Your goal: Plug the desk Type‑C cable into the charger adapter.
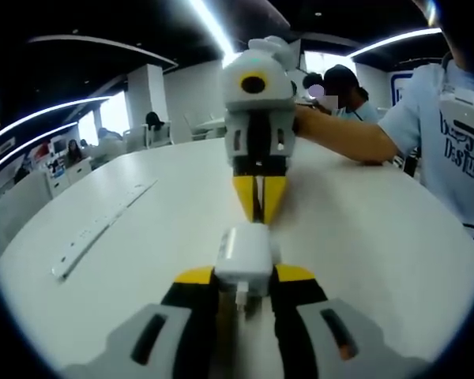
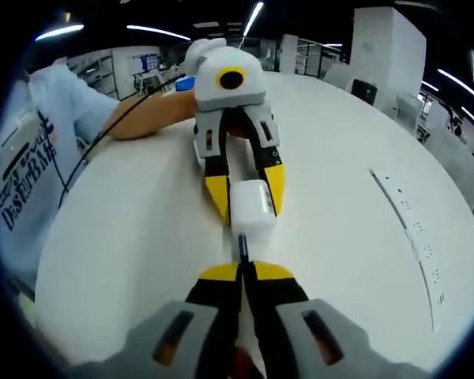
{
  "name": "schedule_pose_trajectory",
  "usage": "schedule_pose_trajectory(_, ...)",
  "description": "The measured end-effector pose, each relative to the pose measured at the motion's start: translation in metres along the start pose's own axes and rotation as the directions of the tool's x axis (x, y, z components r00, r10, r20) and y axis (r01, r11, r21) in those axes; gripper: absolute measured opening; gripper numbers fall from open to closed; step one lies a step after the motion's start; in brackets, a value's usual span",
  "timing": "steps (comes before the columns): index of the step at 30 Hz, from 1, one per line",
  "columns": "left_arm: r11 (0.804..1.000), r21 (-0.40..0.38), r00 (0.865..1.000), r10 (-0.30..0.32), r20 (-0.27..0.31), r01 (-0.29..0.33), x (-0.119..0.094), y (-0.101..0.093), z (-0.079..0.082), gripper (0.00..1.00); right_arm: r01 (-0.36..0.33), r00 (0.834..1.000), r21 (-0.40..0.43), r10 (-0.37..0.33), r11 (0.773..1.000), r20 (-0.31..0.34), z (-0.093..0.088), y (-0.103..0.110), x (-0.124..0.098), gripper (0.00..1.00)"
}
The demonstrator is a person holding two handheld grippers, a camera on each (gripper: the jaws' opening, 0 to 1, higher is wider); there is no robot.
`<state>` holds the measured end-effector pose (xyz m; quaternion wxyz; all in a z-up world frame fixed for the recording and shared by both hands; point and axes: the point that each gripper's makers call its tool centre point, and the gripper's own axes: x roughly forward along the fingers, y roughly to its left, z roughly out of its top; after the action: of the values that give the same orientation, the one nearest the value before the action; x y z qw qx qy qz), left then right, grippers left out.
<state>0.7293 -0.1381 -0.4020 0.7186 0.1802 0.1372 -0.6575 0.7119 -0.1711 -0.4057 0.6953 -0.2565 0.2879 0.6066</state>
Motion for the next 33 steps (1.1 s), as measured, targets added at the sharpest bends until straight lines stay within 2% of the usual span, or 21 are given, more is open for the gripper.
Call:
schedule_pose_trajectory(18, 1.000, -0.006, 1.000, 0.012, 0.004, -0.012, 0.0003, 0.0034, -0.0008, 0.27, 0.025, 1.000, -0.036, -0.025, 0.999, -0.007, 0.0058, -0.0001, -0.0016, 0.04)
schedule_pose_trajectory(24, 1.000, -0.006, 1.000, 0.013, 0.002, -0.013, 0.0005, 0.0036, -0.0005, 0.27, 0.031, 0.998, -0.046, -0.033, 0.998, -0.045, 0.0023, -0.0002, 0.0032, 0.04)
schedule_pose_trajectory(33, 1.000, -0.009, 1.000, 0.014, 0.001, -0.014, 0.0005, 0.0046, -0.0005, 0.27, 0.039, 0.998, -0.050, -0.041, 0.998, -0.056, 0.0036, -0.0014, 0.0040, 0.04)
